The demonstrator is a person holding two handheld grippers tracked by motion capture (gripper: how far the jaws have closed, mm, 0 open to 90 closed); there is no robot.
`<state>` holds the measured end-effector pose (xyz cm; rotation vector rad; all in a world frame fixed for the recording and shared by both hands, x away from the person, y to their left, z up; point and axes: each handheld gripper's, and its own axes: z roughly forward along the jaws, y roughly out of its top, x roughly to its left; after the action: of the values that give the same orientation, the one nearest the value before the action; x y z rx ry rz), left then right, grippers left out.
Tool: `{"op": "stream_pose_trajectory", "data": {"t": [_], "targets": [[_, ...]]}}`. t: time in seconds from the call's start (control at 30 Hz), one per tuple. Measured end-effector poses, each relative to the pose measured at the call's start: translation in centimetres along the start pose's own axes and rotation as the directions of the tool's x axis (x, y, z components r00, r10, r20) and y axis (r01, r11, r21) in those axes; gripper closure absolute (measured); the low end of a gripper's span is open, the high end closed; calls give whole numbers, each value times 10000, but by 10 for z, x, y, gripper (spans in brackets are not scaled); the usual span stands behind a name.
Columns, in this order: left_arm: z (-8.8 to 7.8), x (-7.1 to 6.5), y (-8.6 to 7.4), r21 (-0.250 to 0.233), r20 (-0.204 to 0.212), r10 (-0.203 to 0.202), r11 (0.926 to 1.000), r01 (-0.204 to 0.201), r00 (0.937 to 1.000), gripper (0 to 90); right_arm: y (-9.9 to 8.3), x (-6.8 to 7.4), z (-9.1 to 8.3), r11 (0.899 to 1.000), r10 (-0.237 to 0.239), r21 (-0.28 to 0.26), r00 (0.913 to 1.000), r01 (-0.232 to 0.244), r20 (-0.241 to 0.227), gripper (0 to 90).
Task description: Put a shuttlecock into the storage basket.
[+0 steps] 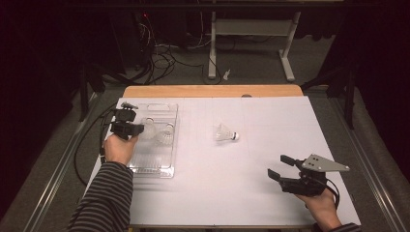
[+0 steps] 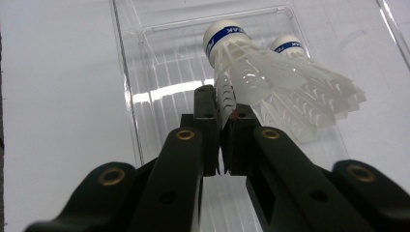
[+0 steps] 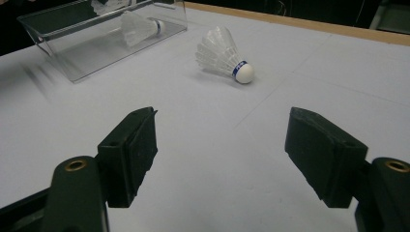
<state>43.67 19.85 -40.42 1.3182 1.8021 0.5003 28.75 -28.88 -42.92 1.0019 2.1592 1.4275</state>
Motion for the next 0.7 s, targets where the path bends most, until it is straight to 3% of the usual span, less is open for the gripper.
{"op": "stream_pose_trajectory", "data": {"t": [0.1, 0.27, 0.4, 0.5, 0.7], "targets": [[0, 0, 0, 19, 28, -5, 10000, 5, 10000, 832, 0, 0, 0, 10000, -12, -9, 10000, 12, -2, 278], [-4, -2, -4, -170, 274, 186, 9997, -181, 9995, 616, 0, 0, 0, 10000, -15, -13, 10000, 15, -3, 278], [-8, -3, -6, -165, 404, 300, 9994, -294, 9987, 523, 0, 0, 0, 10000, -16, -9, 10000, 16, 1, 278], [-14, -6, -5, -375, 677, 247, 9990, -222, 9974, 492, 0, 0, 0, 10000, -18, -7, 10000, 18, 6, 278], [-23, -13, -9, -367, 1040, 478, 9983, -442, 9934, 452, 0, 0, 0, 10000, -30, -9, 10000, 30, 1, 278]]}}
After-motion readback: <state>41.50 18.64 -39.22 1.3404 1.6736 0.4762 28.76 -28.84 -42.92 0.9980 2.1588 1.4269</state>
